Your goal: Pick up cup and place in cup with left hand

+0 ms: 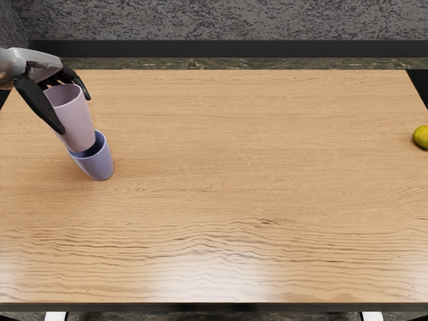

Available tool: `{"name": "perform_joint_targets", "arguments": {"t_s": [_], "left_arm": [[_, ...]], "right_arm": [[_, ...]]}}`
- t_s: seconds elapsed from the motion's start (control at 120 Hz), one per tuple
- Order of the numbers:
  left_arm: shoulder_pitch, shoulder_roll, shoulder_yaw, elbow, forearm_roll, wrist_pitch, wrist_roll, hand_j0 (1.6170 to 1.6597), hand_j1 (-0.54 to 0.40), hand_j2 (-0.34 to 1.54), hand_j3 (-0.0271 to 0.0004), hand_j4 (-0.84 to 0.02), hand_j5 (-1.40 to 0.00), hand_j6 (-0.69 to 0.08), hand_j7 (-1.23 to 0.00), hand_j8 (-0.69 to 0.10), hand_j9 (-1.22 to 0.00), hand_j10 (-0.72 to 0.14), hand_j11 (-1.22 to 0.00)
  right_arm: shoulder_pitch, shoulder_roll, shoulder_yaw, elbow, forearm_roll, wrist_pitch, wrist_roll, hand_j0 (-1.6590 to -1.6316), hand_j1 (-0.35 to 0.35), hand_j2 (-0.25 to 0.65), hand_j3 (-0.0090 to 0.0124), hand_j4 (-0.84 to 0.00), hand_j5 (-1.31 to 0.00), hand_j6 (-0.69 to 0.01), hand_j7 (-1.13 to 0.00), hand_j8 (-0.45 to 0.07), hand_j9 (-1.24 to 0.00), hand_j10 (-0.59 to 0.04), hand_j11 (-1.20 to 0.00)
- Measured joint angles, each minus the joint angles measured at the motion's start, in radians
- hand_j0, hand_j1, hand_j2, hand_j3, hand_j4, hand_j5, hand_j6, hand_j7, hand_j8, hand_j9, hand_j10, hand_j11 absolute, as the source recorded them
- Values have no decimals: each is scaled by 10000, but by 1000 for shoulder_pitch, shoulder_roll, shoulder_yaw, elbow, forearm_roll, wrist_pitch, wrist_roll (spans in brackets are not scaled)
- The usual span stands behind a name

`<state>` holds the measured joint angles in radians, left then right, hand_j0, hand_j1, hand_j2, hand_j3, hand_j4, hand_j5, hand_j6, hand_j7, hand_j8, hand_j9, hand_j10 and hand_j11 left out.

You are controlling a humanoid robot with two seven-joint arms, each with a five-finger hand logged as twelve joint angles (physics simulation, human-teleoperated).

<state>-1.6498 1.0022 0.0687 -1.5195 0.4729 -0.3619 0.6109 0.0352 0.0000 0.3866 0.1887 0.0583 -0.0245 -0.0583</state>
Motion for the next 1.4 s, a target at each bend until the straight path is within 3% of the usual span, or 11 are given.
{"name": "perform_joint_targets", "arguments": {"t_s": [0.492, 1.4], "left_arm": [[13, -22, 2, 38, 10, 6, 0, 16527, -1337, 622, 0, -3852, -7923, -2143, -7751, -2087, -7451, -3390, -7472], [46, -82, 10, 98, 41, 13, 0, 16522, -1544, 594, 0, -3462, -8380, -1727, -8332, -1818, -7759, -3169, -7878]], "right_arm": [[0, 0, 0, -1, 0, 0, 0, -16581, -3117, -64, 0, -309, -404, -308, -404, -309, -404, -309, -404], [-1, 0, 0, -3, 0, 0, 0, -16581, -3116, -64, 0, -309, -404, -308, -404, -309, -404, -310, -404]]}}
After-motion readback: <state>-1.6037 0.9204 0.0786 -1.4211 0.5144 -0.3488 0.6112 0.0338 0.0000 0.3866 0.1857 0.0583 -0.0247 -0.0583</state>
